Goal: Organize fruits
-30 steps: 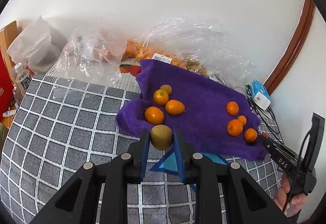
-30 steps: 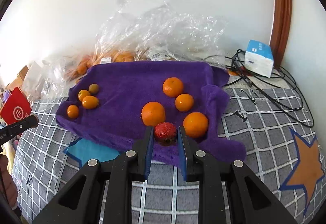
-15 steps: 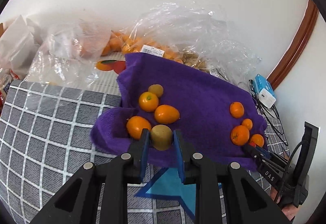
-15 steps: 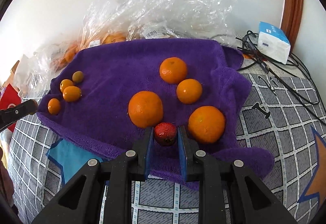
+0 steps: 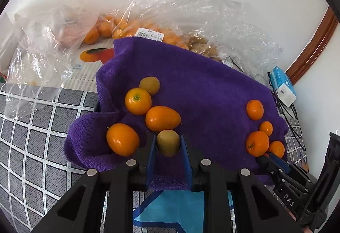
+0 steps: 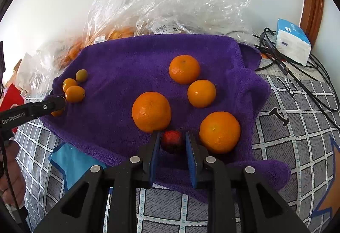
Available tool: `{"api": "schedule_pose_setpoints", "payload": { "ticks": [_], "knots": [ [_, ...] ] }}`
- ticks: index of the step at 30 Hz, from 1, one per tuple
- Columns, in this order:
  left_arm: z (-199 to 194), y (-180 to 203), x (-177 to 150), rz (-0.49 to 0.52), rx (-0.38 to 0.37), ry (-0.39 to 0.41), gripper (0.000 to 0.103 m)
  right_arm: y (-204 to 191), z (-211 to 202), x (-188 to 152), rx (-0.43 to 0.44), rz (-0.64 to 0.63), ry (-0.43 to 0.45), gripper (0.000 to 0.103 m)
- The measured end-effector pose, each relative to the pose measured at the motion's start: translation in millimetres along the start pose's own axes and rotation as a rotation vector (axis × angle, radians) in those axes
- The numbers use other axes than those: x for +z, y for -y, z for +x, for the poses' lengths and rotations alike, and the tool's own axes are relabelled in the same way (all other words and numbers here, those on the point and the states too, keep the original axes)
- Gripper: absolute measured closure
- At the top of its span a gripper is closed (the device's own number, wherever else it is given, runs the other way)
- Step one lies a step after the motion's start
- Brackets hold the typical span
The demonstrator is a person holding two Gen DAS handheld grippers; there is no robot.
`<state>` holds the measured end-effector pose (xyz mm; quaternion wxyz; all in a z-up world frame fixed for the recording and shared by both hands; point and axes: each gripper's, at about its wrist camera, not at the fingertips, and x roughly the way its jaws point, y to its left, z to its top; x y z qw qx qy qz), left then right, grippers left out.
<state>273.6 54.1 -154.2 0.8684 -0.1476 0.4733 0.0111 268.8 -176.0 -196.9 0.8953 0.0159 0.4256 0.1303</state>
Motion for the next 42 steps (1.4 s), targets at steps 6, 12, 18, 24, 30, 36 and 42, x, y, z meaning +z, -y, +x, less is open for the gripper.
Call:
{"api": "schedule_pose_setpoints", "payload": {
  "ticks": [6, 12, 18, 24, 30, 36, 42],
  "knots": [
    [11.0, 3.1, -2.1, 0.016, 0.018, -0.028, 0.080, 0.7, -8.5, -2.3, 0.018, 0.015, 0.001, 0.062],
    [12.7, 3.2, -5.0, 0.022, 0.039, -0.025, 0.080, -1.4, -15.9, -7.2, -0.010, 0.019, 0.021, 0.060],
    [13.9, 6.4, -5.2, 0.038, 0.064, -0.021, 0.080, -3.2, -17.1, -9.0, -0.027, 0.028, 0.035, 0.057],
    [7.3, 8.9, -7.3, 0.068, 0.055, -0.032, 0.073, -5.8, -15.8, -6.6, -0.049, 0.030, 0.014, 0.057],
    [-30.4, 11.7, -17.6, 0.115, 0.069, 0.020, 0.054, -8.5, -29.9, -9.1, -0.057, 0.057, 0.006, 0.052],
    [-80.8, 7.6, -36.4, 0.119, 0.074, 0.084, 0.042, -21.3, -75.0, -16.8, -0.128, 0.024, 0.067, 0.035],
    [-142.2, 11.2, -67.5, 0.140, 0.068, 0.183, 0.031, -25.2, -130.7, -30.8, -0.150, 0.040, 0.116, 0.024]
  ]
}}
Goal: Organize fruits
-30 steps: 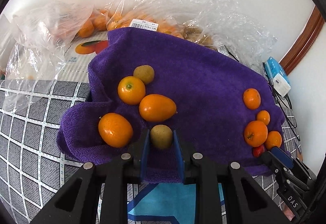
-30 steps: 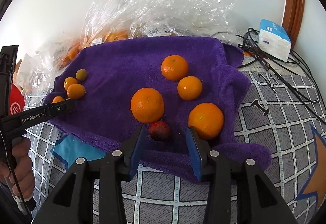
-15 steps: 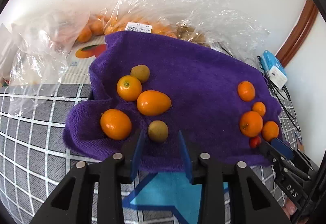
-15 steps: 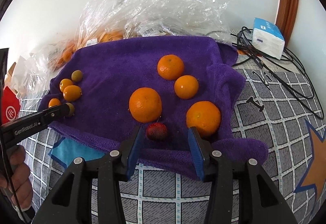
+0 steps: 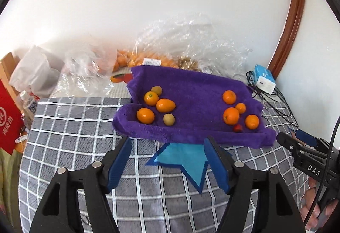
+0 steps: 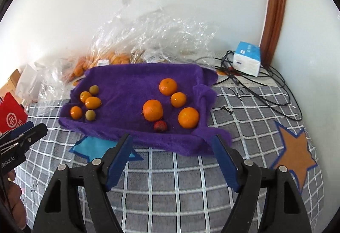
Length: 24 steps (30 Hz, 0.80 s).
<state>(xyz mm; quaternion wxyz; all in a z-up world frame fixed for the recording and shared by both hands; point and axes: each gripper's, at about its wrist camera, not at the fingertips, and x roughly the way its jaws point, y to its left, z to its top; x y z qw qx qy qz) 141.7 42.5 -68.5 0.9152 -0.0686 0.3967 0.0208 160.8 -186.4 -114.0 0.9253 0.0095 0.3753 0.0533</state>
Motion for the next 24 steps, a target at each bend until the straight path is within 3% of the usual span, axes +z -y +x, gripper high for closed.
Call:
{"api": "schedule_pose_setpoints", "payload": {
  "ticks": [5, 11, 14, 24],
  "knots": [
    [-45.0, 10.2, -12.7, 0.013, 0.005, 0.073, 0.021, 2.2, -44.8, -19.4, 0.000, 0.005, 0.032, 0.023],
    [-94.1, 26.5, -37.3, 0.059, 0.026, 0.150, 0.011, 7.0, -98.4, -43.2, -0.040, 0.007, 0.137, 0.006],
    [-107.6, 29.1, -51.3, 0.064, 0.035, 0.156, 0.010, 10.9, -115.1, -53.0, -0.031, 0.008, 0.159, 0.000],
    [-135.5, 32.3, -63.7, 0.066, 0.070, 0.190, 0.010, 19.3, -144.6, -73.7, -0.016, 0.011, 0.168, 0.000]
  ]
}}
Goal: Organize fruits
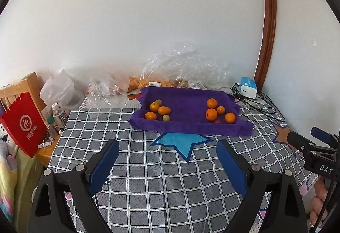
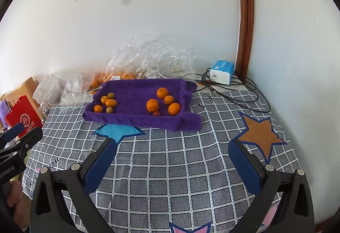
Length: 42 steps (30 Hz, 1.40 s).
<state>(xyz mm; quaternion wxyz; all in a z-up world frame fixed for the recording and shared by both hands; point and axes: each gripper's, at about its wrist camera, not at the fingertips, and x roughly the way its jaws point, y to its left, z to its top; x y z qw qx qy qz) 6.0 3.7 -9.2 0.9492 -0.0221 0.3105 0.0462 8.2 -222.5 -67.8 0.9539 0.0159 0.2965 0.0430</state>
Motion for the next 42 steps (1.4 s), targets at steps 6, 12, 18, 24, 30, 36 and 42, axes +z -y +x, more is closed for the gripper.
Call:
{"api": "schedule_pose_setpoints", "payload": {
  "ticks": [6, 12, 18, 24, 30, 36, 42],
  "knots": [
    [-2.1, 1.5, -0.7, -0.007, -0.004, 0.005, 0.010, -0.7, -3.2, -2.2, -0.017, -0.016, 0.001, 0.000],
    [-1.9, 2.2, -2.3, -0.009, -0.001, 0.000, 0.010, 0.9, -3.6, -4.4, -0.026, -0.014, -0.001, 0.000],
    [-4.0, 3.9, -3.3, -0.005, -0.001, 0.000, 0.010, 1.4, -5.8, -6.4, -0.032, -0.014, 0.007, 0.000],
    [-6.6, 5.3, -2.7, 0.004, 0.002, 0.005, 0.010, 1.3, -7.7, -7.3, -0.032, -0.016, 0.011, 0.000],
    [-7.4, 5.4, -2.2, 0.000, 0.002, 0.003, 0.010, -1.0, -8.7, -6.1, -0.033, -0.026, 0.013, 0.000],
    [-7.8, 5.5, -2.0, -0.001, 0.002, 0.005, 0.010, 0.1, -9.9, -6.2, -0.030, -0.018, 0.014, 0.000],
    [-8.0, 5.1, -1.8, 0.000, 0.002, 0.005, 0.010, -1.0, -9.5, -6.3, -0.034, -0.019, 0.012, 0.000]
  ]
}}
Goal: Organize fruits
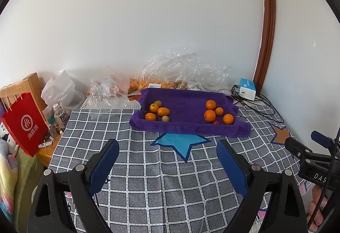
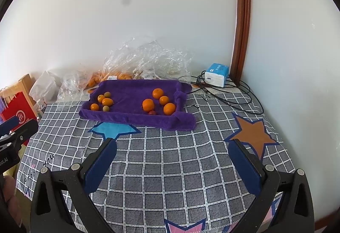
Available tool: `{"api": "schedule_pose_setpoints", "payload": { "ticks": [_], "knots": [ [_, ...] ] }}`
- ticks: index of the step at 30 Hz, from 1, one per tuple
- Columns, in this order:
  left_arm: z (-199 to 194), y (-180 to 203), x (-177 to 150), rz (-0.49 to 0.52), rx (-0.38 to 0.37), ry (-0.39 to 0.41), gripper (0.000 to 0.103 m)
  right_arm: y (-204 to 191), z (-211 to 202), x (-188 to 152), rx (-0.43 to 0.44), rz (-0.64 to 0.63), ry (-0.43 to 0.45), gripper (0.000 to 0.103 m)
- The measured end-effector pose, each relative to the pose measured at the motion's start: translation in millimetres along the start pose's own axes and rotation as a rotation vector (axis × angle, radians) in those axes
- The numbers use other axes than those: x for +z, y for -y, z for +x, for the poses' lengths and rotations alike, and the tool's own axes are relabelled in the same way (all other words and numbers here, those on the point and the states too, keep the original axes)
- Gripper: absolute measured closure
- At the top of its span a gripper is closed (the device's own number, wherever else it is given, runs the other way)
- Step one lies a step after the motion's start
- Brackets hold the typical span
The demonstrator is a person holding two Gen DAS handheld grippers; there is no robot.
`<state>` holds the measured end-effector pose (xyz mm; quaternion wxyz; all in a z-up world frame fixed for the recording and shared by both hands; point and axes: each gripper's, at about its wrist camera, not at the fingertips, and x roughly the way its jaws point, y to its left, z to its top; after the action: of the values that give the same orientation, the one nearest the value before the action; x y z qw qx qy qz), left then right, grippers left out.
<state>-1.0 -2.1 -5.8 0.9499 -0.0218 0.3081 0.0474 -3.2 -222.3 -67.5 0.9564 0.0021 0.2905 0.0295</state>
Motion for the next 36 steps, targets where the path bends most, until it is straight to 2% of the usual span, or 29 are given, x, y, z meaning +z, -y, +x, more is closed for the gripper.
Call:
{"api": "schedule_pose_setpoints", "payload": {
  "ticks": [36],
  "knots": [
    [-4.2, 0.2, 1.9, -0.009, -0.005, 0.003, 0.010, -2.1, -1.9, -0.3, -0.001, 0.000, 0.004, 0.000]
  ]
}}
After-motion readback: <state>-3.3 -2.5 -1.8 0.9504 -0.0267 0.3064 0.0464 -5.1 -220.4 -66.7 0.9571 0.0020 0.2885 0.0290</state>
